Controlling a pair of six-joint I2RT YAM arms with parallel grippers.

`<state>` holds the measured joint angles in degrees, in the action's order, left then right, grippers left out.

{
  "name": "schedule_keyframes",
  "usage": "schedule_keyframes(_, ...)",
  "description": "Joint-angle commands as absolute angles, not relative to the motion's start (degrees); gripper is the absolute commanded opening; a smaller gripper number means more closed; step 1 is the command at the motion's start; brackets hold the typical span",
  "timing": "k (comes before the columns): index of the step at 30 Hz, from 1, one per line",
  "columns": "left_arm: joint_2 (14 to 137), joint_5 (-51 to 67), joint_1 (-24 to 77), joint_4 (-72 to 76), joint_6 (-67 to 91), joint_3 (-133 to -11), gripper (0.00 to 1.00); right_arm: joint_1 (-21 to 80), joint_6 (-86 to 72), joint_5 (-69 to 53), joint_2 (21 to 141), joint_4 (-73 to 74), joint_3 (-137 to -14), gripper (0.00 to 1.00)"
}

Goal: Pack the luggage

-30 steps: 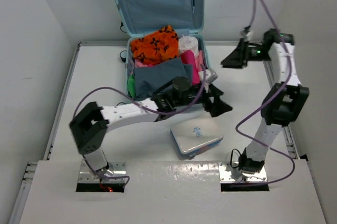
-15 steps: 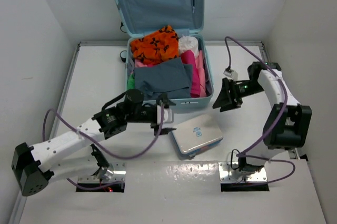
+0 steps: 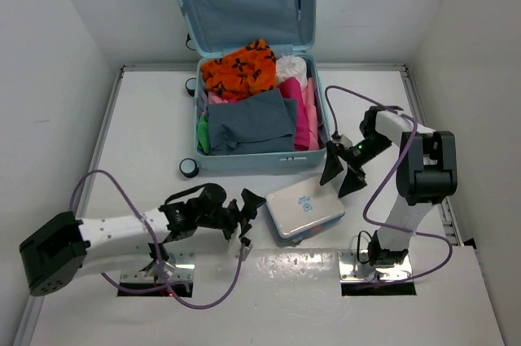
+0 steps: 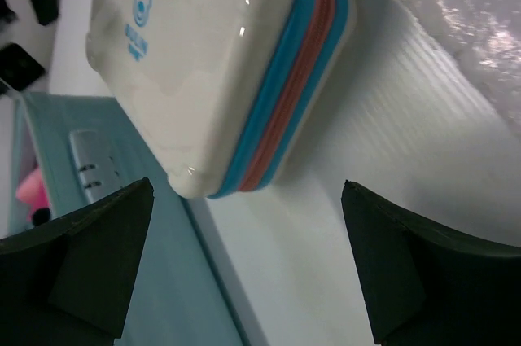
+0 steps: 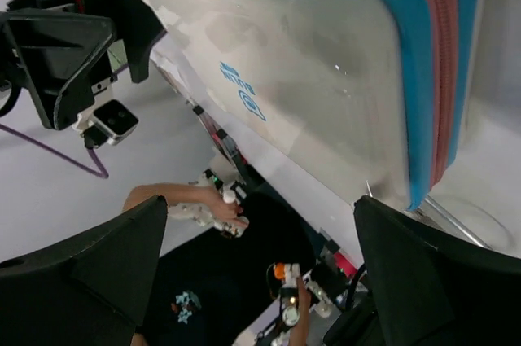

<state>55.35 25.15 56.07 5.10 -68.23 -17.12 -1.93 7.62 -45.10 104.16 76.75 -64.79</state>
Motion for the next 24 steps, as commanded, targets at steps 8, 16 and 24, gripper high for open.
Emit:
schedule_keyframes(8, 70.65, 24.61, 60.20, 41.73, -78.22, -13.27, 1.00, 2.90, 3.87, -43.33, 110.91, 68.48, -59.33, 1.00)
schedule_keyframes(16, 77.17, 24.00, 62.58, 47.11, -78.49, -14.41, 1.00, 1.50, 6.41, -36.74, 110.22, 68.01, -67.21, 1.00)
schedule_keyframes(24, 77.78, 23.99, 62.58, 46.05, -77.96, -15.03, 1.00, -5.36, 9.23, -40.68, 100.38, 69.01, -68.67, 1.00)
